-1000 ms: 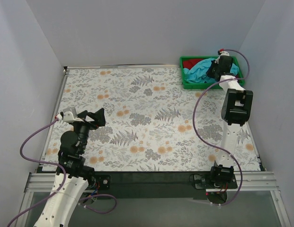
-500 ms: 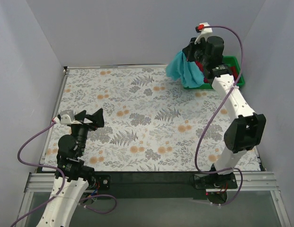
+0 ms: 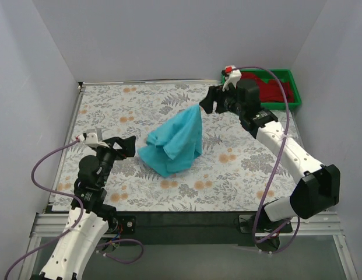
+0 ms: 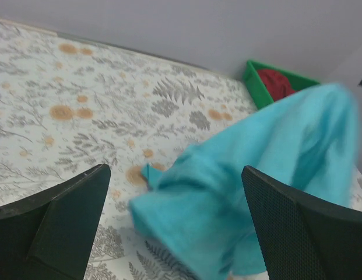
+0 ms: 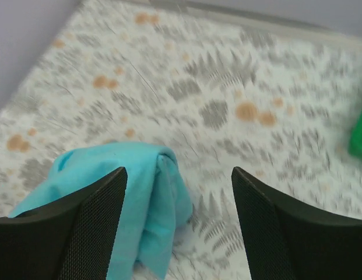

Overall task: Fold and stack the t-shirts
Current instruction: Move the tshirt to the center of the board

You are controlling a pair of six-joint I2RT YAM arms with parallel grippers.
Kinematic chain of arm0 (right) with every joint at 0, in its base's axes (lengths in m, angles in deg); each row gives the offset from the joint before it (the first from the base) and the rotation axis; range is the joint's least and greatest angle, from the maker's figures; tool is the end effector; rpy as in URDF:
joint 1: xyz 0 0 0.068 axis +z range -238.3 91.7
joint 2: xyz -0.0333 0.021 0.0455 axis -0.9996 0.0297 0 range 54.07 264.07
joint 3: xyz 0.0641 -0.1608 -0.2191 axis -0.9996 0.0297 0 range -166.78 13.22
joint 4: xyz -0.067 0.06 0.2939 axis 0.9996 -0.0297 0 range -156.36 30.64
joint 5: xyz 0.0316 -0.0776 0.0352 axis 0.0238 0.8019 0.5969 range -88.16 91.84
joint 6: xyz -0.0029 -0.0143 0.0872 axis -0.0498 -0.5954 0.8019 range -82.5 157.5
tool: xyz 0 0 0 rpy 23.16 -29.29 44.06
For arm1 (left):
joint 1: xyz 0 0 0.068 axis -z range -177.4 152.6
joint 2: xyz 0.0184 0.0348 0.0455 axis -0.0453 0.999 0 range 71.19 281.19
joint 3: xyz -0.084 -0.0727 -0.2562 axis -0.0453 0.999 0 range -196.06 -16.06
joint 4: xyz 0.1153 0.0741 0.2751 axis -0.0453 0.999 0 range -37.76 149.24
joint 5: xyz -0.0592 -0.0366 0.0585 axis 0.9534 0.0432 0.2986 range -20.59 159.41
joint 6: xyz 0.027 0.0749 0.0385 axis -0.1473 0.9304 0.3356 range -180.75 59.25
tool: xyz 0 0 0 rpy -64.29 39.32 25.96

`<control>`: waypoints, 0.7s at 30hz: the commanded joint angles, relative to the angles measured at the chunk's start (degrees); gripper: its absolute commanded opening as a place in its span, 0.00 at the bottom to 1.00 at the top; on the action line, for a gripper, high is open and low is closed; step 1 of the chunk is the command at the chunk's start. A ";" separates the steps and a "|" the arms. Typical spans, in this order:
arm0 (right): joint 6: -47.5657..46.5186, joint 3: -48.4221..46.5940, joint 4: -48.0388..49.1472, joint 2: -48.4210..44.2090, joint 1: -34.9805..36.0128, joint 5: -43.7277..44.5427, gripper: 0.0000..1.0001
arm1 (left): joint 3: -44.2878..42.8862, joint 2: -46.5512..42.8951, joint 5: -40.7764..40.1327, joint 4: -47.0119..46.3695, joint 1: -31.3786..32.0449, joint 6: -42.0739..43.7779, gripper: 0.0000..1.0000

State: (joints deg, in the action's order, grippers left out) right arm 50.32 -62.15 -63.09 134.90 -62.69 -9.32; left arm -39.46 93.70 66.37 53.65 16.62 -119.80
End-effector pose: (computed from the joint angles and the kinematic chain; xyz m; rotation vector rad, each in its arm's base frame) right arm 0.3758 0.1968 0.3883 -0.3429 1.7406 0.6583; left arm 0.2095 -0.0480 0.2803 -0.6767 1.5186 -0.9452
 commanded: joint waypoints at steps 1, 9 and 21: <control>0.72 8.56 -5.24 -0.41 -0.12 9.41 0.67 | -2.18 5.42 7.69 1.93 0.22 -3.08 0.88; -4.56 21.57 -5.24 -8.32 3.93 4.13 0.68 | -4.90 17.83 23.60 4.12 0.65 -14.77 0.88; -0.34 34.59 -2.60 -14.39 4.10 7.45 0.65 | -11.83 37.41 17.40 6.76 23.05 -28.04 0.83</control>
State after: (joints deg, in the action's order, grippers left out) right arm 48.60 -28.40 -68.25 123.54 -58.59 -5.56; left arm -47.35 126.53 88.68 58.83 34.93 -142.25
